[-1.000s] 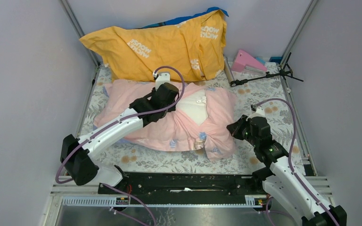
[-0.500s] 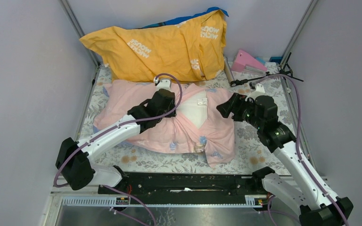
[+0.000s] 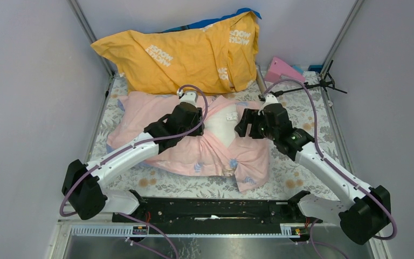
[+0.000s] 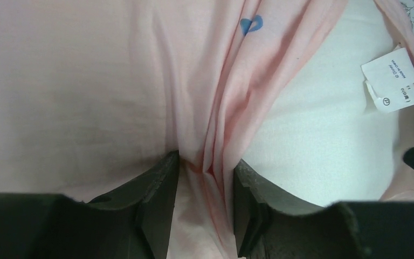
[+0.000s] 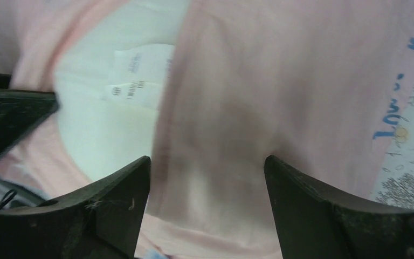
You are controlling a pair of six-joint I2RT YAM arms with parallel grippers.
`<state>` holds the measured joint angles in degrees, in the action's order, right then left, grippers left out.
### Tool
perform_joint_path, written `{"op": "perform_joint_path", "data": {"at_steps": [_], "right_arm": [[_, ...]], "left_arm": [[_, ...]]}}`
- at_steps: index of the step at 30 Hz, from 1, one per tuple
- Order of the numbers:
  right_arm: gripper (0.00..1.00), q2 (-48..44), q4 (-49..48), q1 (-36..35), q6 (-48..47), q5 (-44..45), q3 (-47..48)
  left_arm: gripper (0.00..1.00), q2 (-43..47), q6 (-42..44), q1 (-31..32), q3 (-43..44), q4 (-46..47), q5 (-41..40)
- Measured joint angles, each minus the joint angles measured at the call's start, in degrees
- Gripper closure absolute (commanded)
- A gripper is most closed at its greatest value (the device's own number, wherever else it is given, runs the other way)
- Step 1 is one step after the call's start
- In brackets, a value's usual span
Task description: Remove the pillowcase from the pillow
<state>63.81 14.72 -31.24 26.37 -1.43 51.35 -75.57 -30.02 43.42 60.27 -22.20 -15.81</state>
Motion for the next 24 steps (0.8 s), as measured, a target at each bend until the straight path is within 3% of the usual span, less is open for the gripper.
{"op": "perform_joint_path", "data": {"at_steps": [6, 15, 18, 24], "right_arm": [[0.39, -2.8, -2.4, 0.0, 0.4, 7.2, -10.0], [0.88, -12.7, -9.7, 2.2, 9.0, 10.5, -23.5], [0.99, -15.8, -9.7, 3.9, 11.1, 10.4, -25.9], [1.0, -18.7, -9.9, 4.4, 11.4, 7.8, -26.5]], "left_arm": [[0.58, 0.0, -0.3, 0.0, -0.2, 0.3, 0.4], [0.56, 0.8, -1.4, 0.4, -0.9, 0.7, 0.2], [0.55, 1.6, -2.1, 0.5, -0.9, 0.1, -1.4], [0.34, 3.0, -2.4, 0.5, -0.9, -2.2, -3.2]]}}
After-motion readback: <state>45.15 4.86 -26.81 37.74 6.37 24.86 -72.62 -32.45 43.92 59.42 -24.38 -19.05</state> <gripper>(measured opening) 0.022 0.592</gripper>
